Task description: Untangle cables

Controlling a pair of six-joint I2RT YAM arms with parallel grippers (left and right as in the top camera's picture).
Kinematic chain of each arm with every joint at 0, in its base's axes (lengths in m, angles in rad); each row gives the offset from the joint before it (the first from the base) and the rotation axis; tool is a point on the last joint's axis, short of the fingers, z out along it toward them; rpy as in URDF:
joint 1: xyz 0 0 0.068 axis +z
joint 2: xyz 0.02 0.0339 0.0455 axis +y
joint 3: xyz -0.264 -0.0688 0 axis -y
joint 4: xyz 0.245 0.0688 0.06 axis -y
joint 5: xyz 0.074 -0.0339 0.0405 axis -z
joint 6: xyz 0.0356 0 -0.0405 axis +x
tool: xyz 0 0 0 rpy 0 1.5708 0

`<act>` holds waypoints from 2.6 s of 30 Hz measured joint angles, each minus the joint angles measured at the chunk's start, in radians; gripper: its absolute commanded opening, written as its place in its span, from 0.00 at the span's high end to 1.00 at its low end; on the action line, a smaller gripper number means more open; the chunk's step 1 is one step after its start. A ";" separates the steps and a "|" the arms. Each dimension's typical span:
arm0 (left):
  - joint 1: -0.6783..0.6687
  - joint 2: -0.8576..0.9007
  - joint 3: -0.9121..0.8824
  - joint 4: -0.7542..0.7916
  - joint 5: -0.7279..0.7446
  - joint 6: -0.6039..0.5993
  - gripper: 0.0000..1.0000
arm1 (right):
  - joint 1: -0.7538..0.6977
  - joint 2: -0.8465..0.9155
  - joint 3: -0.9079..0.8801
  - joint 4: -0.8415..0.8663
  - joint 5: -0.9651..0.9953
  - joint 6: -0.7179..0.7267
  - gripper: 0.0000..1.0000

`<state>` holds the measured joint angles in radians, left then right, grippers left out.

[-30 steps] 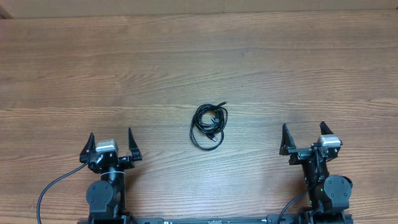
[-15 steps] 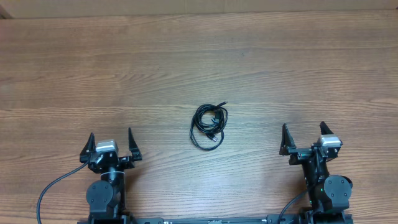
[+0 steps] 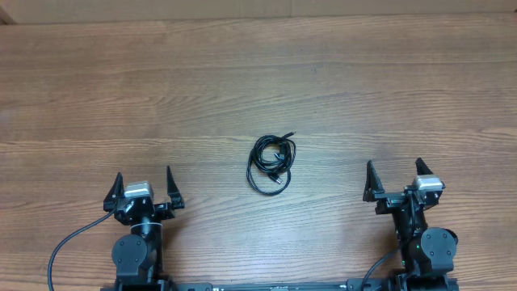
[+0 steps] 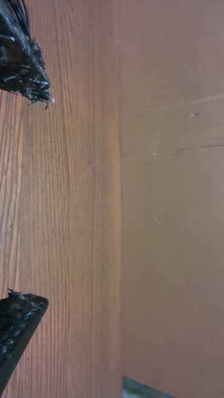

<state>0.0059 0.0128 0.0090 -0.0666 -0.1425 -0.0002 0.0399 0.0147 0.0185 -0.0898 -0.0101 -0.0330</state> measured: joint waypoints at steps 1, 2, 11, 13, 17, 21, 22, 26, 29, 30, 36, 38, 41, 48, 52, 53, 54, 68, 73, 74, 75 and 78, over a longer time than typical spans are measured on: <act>0.000 0.000 0.000 0.000 0.000 0.000 0.00 | 0.000 0.000 0.000 -0.001 0.000 0.000 0.00; 0.000 0.000 0.000 0.000 0.000 0.000 0.00 | 0.000 0.000 0.000 0.000 0.000 0.000 0.00; 0.000 0.000 0.000 0.000 0.000 0.003 0.00 | 0.000 0.000 0.000 0.000 0.000 0.000 0.00; 0.000 0.000 0.000 0.000 0.000 0.003 0.00 | 0.000 0.000 0.000 0.000 0.000 0.000 0.00; 0.000 0.000 0.000 0.001 0.000 0.003 0.00 | 0.000 0.000 0.000 0.000 0.000 0.000 0.00; 0.000 0.000 0.000 -0.001 0.047 -0.008 0.00 | 0.000 0.000 0.000 0.000 0.000 0.000 0.00; 0.000 0.000 0.000 0.001 0.076 -0.019 0.00 | 0.000 0.000 0.000 0.000 0.000 0.000 0.00; 0.000 0.000 0.000 0.031 0.209 -0.049 0.00 | 0.000 0.000 0.000 0.033 -0.029 0.013 0.00; 0.000 0.000 0.000 0.051 0.304 -0.058 0.00 | 0.000 -0.001 0.000 0.048 -0.163 0.073 0.00; 0.000 0.000 0.000 0.064 0.339 -0.059 0.00 | 0.000 -0.001 0.000 0.055 -0.224 0.103 0.00; 0.000 0.000 -0.001 0.307 0.485 -0.072 0.00 | 0.000 -0.001 0.000 0.177 -0.480 0.311 0.00; 0.000 0.000 0.002 0.386 0.509 -0.073 0.00 | 0.000 -0.002 0.000 0.254 -0.515 0.345 0.00; 0.000 0.000 0.033 0.394 0.525 -0.075 0.00 | 0.000 -0.003 0.023 0.320 -0.537 0.366 0.00; 0.000 0.061 0.355 0.097 0.515 -0.006 0.00 | 0.000 0.050 0.415 -0.019 -0.420 0.216 0.00; 0.000 0.251 0.698 -0.303 0.479 0.017 0.00 | 0.000 0.176 0.717 -0.358 -0.312 0.146 0.00; 0.000 0.311 0.782 -0.422 0.478 0.021 0.00 | 0.000 0.226 0.795 -0.477 -0.286 0.133 0.00; 0.000 0.394 0.885 -0.541 0.480 0.023 0.01 | 0.000 0.277 0.862 -0.571 -0.275 0.126 0.00; 0.000 1.129 1.329 -0.921 0.841 -0.035 0.00 | 0.000 0.921 1.130 -0.911 -0.764 0.099 0.00; -0.035 1.250 1.329 -1.024 0.760 -0.084 0.00 | 0.002 1.099 1.130 -0.915 -0.826 0.206 0.00; -0.056 1.268 1.329 -1.034 0.734 -0.090 0.00 | 0.005 1.135 1.130 -0.932 -0.797 0.241 0.00; -0.078 1.284 1.329 -1.039 0.709 -0.099 0.00 | 0.009 1.165 1.130 -0.954 -0.759 0.270 0.00; -0.150 1.317 1.329 -1.041 0.639 -0.128 0.00 | 0.042 1.248 1.130 -1.023 -0.599 0.357 0.00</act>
<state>-0.1436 1.3300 1.3376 -1.1076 0.4961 -0.1280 0.0818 1.2629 1.1484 -1.1133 -0.6090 0.3241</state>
